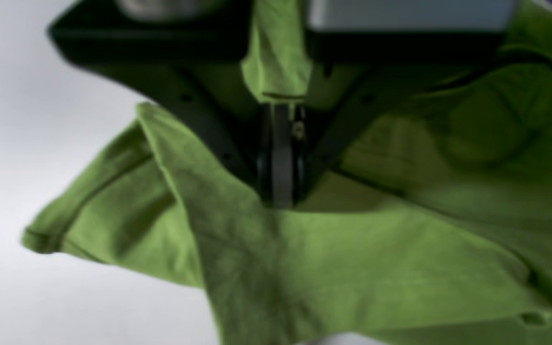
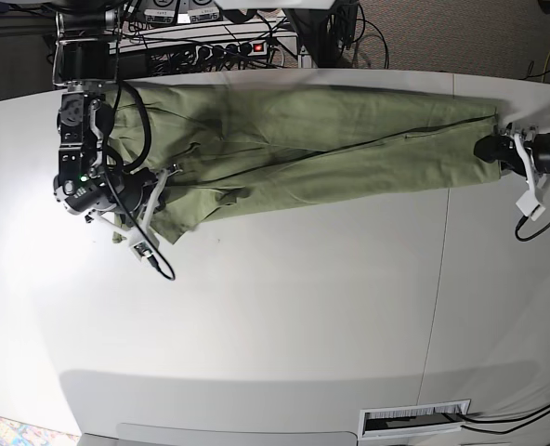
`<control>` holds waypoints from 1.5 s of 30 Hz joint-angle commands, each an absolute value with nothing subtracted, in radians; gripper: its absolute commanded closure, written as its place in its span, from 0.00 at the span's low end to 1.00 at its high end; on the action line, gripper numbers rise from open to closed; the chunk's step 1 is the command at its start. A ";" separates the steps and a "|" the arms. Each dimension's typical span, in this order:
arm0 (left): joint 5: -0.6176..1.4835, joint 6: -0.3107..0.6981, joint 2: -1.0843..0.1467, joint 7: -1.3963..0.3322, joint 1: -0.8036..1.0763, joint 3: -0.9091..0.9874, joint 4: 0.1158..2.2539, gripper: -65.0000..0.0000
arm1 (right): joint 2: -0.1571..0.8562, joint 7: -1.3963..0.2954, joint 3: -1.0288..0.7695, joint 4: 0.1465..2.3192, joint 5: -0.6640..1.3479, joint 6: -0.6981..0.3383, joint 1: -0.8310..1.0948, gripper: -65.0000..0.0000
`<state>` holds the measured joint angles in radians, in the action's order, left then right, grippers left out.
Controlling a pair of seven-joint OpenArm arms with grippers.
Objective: Fold the T-shirt properly
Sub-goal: 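Lower the folded edge onto the shirt and press it flat with both grippers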
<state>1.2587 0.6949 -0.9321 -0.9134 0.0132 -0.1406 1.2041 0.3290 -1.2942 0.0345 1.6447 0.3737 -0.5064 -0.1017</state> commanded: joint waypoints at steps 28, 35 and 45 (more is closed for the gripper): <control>1.159 0.693 -0.859 -0.903 0.114 -0.134 1.210 0.58 | 0.341 -1.292 0.034 1.661 0.377 -0.507 -0.077 1.00; 1.144 0.698 -0.787 -0.897 0.112 -0.134 1.210 0.94 | 0.341 -1.291 0.034 1.661 0.377 -0.508 -0.077 1.00; 1.202 0.698 -0.803 -0.983 0.010 -0.061 1.211 1.00 | 0.341 -1.260 0.034 1.661 0.373 -0.507 -0.077 1.00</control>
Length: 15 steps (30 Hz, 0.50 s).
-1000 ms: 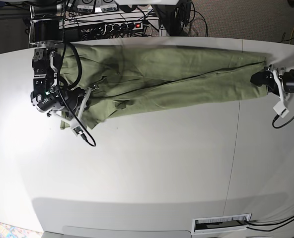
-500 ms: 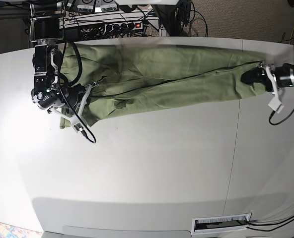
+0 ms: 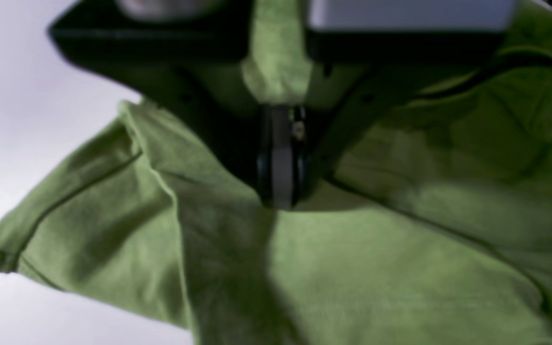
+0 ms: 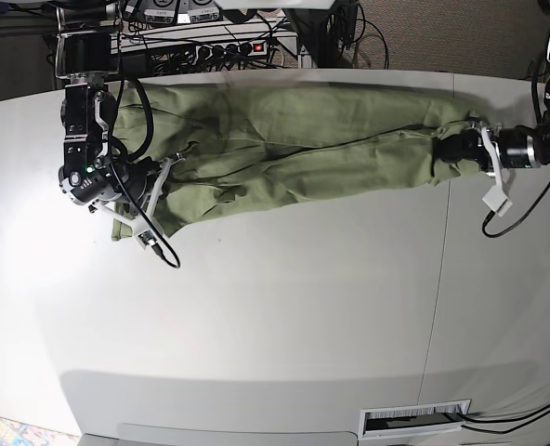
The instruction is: Fold the T-shirt properly
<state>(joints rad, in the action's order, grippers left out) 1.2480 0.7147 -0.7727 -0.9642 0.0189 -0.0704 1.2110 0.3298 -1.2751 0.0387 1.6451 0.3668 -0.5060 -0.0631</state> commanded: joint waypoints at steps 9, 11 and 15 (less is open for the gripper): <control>1.200 0.698 -0.826 -0.990 -0.046 0.084 1.211 1.00 | 0.262 -1.086 0.034 1.614 0.259 -0.508 -0.078 1.00; 1.219 0.698 -0.835 -0.995 -0.051 0.103 1.211 1.00 | 0.228 -1.060 0.036 1.574 0.233 -0.508 -0.078 1.00; 1.319 0.698 -0.840 -1.049 -0.053 0.130 1.211 1.00 | 0.183 -1.041 0.076 1.533 0.203 -0.508 -0.078 1.00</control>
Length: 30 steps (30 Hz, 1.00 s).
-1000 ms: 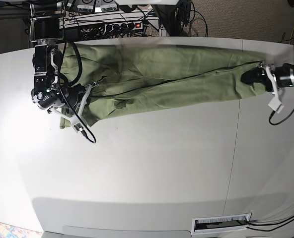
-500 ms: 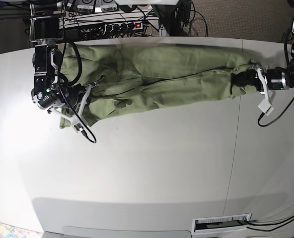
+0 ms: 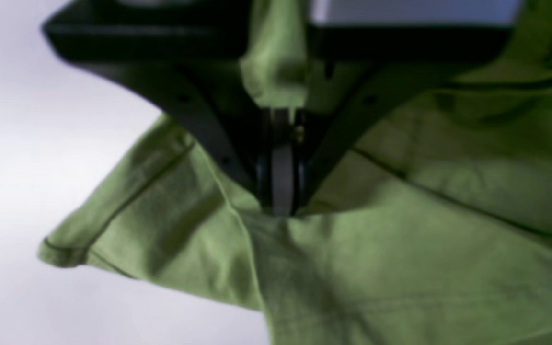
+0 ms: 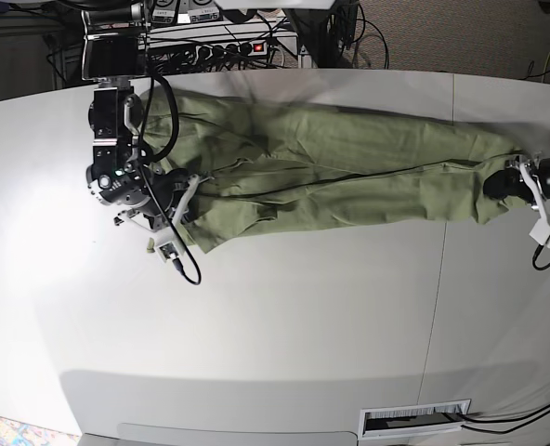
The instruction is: Fold the T-shirt properly
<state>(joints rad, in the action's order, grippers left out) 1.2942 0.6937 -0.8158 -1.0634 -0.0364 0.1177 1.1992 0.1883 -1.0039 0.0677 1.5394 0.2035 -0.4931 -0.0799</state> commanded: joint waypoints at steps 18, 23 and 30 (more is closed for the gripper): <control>1.484 0.698 -0.840 -1.188 -0.053 0.137 1.326 1.00 | 0.175 -1.077 0.209 1.530 0.052 -0.452 -0.080 1.00; 1.484 0.698 -0.840 -1.156 -0.052 0.205 1.421 1.00 | 0.175 -1.109 0.208 1.531 -0.009 -0.419 -0.080 1.00; 1.473 0.698 -0.839 -1.148 -0.052 0.348 1.447 1.00 | 0.178 -1.131 0.208 1.531 -0.138 -0.374 -0.080 1.00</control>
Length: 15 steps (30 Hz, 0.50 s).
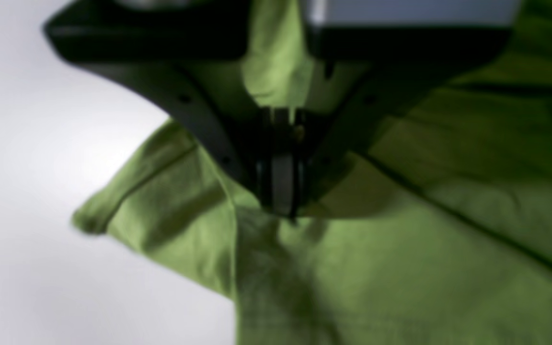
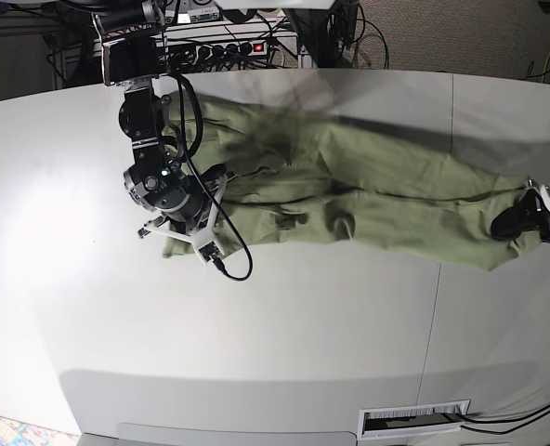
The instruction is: Fold the T-shirt properly
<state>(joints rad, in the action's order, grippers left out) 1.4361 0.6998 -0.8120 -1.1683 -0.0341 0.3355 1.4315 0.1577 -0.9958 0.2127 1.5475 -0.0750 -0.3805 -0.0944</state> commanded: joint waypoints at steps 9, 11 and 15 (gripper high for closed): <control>1.479 0.698 -0.839 -1.212 -0.049 0.435 1.447 1.00 | 0.183 -1.147 0.157 1.532 -0.155 -0.369 -0.080 1.00; 1.458 0.698 -0.839 -1.211 -0.042 0.435 1.446 1.00 | 0.183 -1.143 0.142 1.542 -0.134 -0.369 -0.080 1.00; 1.457 0.698 -0.827 -1.205 -0.013 0.435 1.446 1.00 | 0.183 -1.142 0.140 1.606 -0.048 -0.371 -0.080 1.00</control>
